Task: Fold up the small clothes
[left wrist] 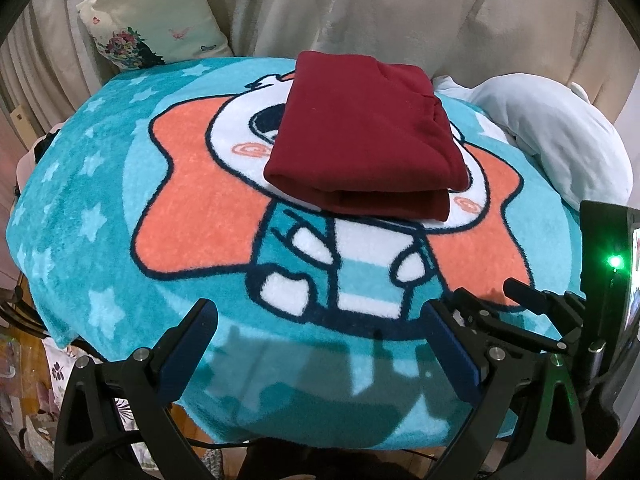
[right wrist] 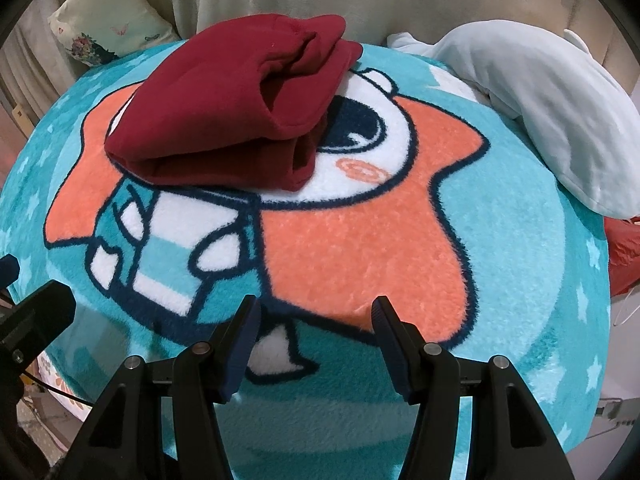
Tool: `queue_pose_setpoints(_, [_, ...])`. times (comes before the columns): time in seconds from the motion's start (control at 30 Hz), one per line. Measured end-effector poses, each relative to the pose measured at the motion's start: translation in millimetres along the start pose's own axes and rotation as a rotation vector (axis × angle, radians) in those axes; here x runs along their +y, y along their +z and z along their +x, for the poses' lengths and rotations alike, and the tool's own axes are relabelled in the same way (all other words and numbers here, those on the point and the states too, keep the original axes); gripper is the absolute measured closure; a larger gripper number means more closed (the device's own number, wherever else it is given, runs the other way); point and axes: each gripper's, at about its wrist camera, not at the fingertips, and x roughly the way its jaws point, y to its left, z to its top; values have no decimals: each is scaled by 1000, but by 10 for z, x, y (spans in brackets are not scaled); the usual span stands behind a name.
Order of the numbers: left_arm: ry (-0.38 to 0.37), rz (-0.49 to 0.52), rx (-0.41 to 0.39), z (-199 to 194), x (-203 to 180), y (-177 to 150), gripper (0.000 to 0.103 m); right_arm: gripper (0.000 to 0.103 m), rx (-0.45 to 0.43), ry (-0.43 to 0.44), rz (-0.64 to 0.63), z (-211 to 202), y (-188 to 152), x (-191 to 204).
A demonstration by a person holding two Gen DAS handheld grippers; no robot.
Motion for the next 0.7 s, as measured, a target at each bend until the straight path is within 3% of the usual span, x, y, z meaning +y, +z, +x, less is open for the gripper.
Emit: queue_pose_setpoints(0.7, [-16,0,6,-24,4,-13,2,41,-12,-2,-18,-29,-13,45])
